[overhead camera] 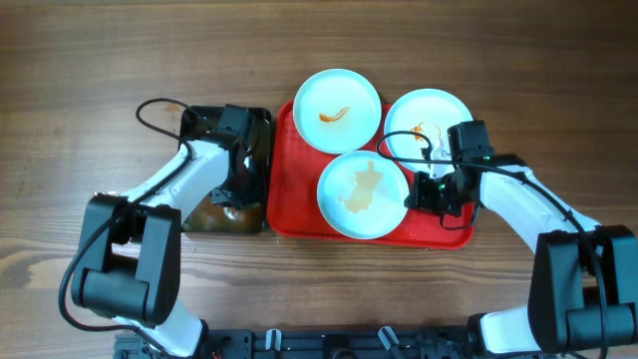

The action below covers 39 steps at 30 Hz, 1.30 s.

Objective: Clean dirty plates on tray and stack at the side

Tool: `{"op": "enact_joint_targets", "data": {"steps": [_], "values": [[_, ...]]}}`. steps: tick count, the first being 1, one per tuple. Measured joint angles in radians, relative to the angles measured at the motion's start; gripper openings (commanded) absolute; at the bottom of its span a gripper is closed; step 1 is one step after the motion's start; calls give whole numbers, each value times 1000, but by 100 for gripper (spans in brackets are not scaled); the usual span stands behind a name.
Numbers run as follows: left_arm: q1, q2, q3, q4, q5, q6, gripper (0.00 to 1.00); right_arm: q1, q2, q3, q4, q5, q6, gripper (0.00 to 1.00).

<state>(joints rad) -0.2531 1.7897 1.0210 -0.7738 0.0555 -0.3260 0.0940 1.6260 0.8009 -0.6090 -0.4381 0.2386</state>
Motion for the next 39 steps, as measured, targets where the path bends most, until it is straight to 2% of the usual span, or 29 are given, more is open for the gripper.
{"op": "enact_joint_targets", "data": {"steps": [3,4,9,11,16,20,22,24,28,31,37,39], "values": [[0,0,0,2,6,3,6,0,0,0,0,0,0,4],[0,0,0,2,-2,3,39,0,0,0,1,0,0,4],[-2,-20,0,0,-43,4,53,0,0,-2,93,1,-2,4],[-2,-73,0,-1,-53,1,71,0,0,-2,113,1,-5,5],[-2,-198,0,-1,-58,2,74,0,-16,-2,71,8,-31,5],[-2,-199,0,-2,-58,2,75,0,-189,-2,5,83,-35,5],[-2,-199,0,-1,-59,2,76,0,-264,-2,-6,111,-35,28],[-2,-199,0,-1,-59,2,77,0,-290,-2,-5,126,-24,29],[-2,-199,0,-1,-58,2,80,0,-277,-2,-7,124,-7,30],[-2,-199,0,0,-58,3,85,0,-196,-2,-3,120,-4,30],[-2,-199,0,8,-58,2,86,32,-18,-2,83,50,-4,30],[-2,-199,0,8,-58,3,86,48,13,-2,100,46,-3,26]]}}
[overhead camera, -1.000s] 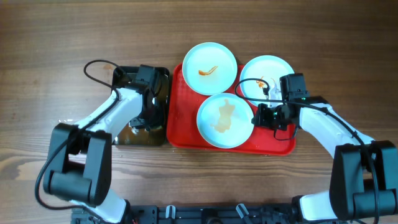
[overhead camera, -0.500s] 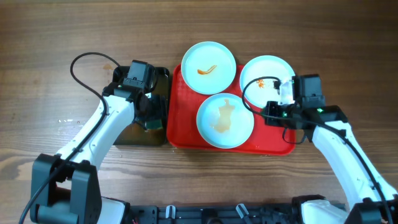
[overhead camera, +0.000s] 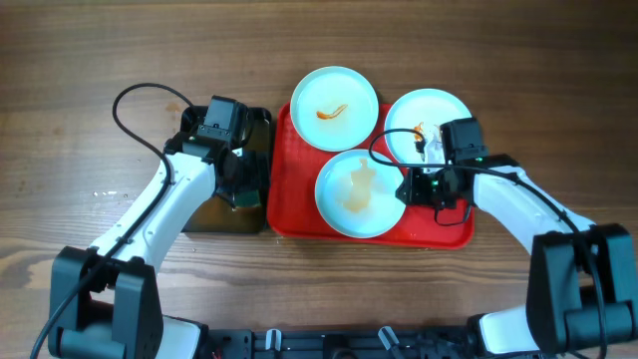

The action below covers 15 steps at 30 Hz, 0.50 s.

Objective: Clean dirty plates on tray and stack at the side

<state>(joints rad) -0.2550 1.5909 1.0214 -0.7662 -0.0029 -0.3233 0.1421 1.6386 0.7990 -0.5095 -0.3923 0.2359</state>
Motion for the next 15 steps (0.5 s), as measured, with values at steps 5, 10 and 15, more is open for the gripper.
{"op": "enact_joint_targets", "data": {"steps": [5,10,15], "values": [[0,0,0,0,0,0,86,5,37,2,33,3,69,5],[0,0,0,0,0,0,85,5,40,2,31,-10,68,4],[0,0,0,0,0,0,86,5,34,2,17,-26,47,4]]}}
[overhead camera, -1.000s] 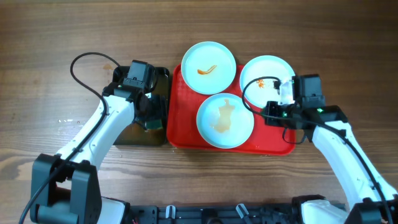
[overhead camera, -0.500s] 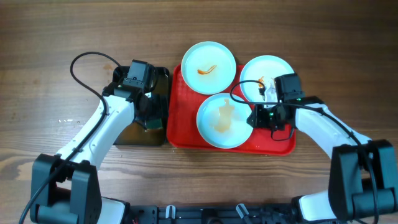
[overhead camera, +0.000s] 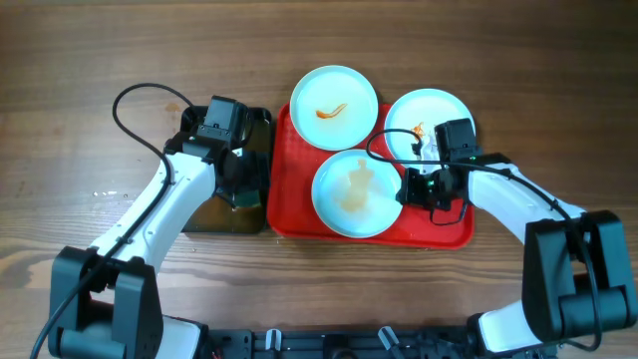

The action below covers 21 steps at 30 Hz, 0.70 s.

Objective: Clean dirty plates on tray and stack at the side
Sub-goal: 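Lift the front plate with right gripper and place it right of tray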

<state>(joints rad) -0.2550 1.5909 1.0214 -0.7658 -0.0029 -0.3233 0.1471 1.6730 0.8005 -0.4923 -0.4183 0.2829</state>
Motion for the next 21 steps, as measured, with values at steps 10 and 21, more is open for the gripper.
{"op": "enact_joint_targets", "data": {"steps": [10,21], "values": [[0,0,0,7,0,0,86,23,-226,-3,-34,254,-19,4],[0,0,0,14,0,0,87,373,-344,-2,53,852,-161,4]]}}
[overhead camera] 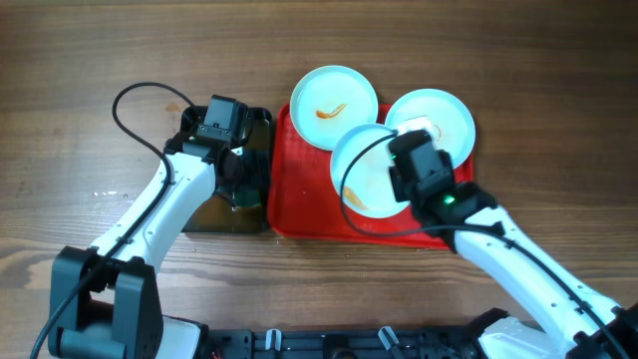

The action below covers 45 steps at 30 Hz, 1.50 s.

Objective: Clean dirty plates on tray and stack at the side
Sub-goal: 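Lift the front plate with right gripper and place it right of tray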

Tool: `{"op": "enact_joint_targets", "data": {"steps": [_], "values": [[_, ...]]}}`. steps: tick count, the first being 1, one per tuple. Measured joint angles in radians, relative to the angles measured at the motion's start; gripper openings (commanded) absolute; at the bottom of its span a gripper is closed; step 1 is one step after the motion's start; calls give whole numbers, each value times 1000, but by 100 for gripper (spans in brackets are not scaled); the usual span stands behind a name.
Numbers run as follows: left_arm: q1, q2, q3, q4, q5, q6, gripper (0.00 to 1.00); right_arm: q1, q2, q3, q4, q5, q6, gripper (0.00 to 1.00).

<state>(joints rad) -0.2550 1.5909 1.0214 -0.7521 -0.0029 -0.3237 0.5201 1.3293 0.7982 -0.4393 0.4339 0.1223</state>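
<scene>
Three white plates are over the red tray (299, 204). A plate with an orange streak (334, 95) lies at the back left, and another plate (449, 115) at the back right. The stained third plate (359, 170) is lifted and tilted, overlapping both, with my right gripper (399, 178) shut on its right rim. The fingers are mostly hidden under the wrist. My left gripper (242, 192) points down over the dark brown pad (211, 214) left of the tray. Its jaws are too hidden to judge.
The dark pad lies flush against the tray's left edge. A black cable (135, 110) loops over the wooden table (80, 60) behind the left arm. The right arm stretches from the front right corner across the tray's near edge.
The right gripper has lifted the stained near plate off the tray. The plate now sits higher and further back, tilted over the other two. The left arm has not moved.
First the left gripper was low on the dark pad and the right gripper stood at the near plate's right rim. Then the left arm had risen and straightened, and the plate had shifted slightly left under the right gripper's hold. Now the plate hangs above the tray.
</scene>
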Motion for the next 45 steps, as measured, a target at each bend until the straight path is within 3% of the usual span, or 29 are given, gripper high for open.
{"op": "enact_joint_targets", "data": {"steps": [6,13,20,24,25,28,33,37,40,45], "values": [[0,0,0,1,0,0,87,186,0,0,168,280,-314,4],[0,0,0,1,0,0,87,238,0,3,417,484,-697,4],[0,0,0,1,0,0,87,238,0,3,430,510,-759,4],[0,0,0,1,0,0,87,220,0,6,343,488,-565,4],[0,0,0,1,0,0,87,172,0,7,262,448,-401,4],[0,0,0,1,0,0,87,49,-1,8,173,340,-145,4],[0,0,0,0,0,0,87,-344,-63,10,61,-32,210,4],[0,0,0,0,0,0,87,-701,-79,16,-33,-281,342,4],[0,0,0,1,0,0,88,-934,-72,16,-53,-364,377,4],[0,0,0,0,0,0,88,-1146,55,9,-48,-401,391,12]]}}
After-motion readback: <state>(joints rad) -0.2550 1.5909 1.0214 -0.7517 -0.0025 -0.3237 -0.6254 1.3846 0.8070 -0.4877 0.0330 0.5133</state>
